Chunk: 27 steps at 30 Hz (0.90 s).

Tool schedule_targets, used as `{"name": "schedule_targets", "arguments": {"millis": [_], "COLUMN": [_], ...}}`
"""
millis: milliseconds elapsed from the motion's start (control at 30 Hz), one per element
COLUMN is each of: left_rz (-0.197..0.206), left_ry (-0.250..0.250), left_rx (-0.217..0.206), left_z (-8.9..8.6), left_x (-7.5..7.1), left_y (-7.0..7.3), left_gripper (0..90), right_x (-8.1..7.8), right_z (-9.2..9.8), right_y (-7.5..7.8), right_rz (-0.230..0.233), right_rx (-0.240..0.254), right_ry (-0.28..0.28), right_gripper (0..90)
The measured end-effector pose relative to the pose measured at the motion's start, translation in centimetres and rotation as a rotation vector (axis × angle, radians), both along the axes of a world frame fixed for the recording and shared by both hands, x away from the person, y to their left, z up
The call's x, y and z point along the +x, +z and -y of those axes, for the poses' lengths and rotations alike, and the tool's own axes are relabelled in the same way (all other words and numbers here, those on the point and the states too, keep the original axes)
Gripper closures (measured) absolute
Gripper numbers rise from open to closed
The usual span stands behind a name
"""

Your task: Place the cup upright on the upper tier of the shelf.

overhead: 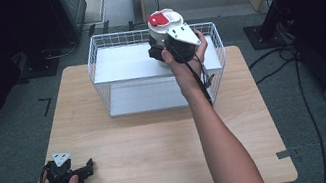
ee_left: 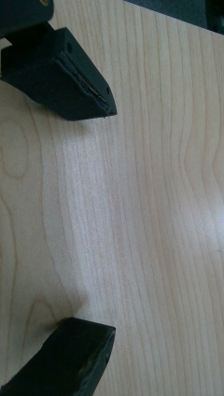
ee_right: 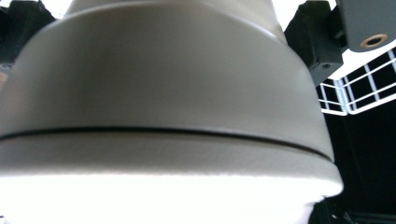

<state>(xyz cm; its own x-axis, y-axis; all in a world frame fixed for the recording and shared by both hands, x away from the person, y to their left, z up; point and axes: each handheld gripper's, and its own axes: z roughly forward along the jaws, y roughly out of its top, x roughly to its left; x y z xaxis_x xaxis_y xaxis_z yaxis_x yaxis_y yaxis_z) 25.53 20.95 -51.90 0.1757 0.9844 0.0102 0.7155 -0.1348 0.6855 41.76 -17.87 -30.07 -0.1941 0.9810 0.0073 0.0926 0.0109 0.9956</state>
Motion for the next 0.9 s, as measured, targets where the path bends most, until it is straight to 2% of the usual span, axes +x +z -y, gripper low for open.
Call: {"name": "schedule_targets", "arguments": {"millis": [233,400,700,900], "left_rz": [0.0,0.0,0.0,0.0], "left_ry": [0.0,0.0,0.0,0.0], "left_rx": [0.0,-0.001,0.0,0.0], "left_z": [0.0,0.01,0.0,0.0], "left_x": [0.0,0.0,0.0,0.0], "left_y": [0.0,0.0,0.0,0.0], "left_gripper": [0.0,0.0,0.0,0.0], "right_x": [1.05,0.95,0.87,0.83], "right_z": [-0.04,0.11,0.56,0.87], "right_y": [-0.75,-0.9,-0.72,-0.55], "right_rz": [-0.026,-0.015,-0.041,-0.064], "right_rx": [0.0,0.011,0.04,0.057], "right_ry": [-0.016,-0.015,0.003,0.032], "right_gripper": [8.6,8.6,7.7,0.0]}}
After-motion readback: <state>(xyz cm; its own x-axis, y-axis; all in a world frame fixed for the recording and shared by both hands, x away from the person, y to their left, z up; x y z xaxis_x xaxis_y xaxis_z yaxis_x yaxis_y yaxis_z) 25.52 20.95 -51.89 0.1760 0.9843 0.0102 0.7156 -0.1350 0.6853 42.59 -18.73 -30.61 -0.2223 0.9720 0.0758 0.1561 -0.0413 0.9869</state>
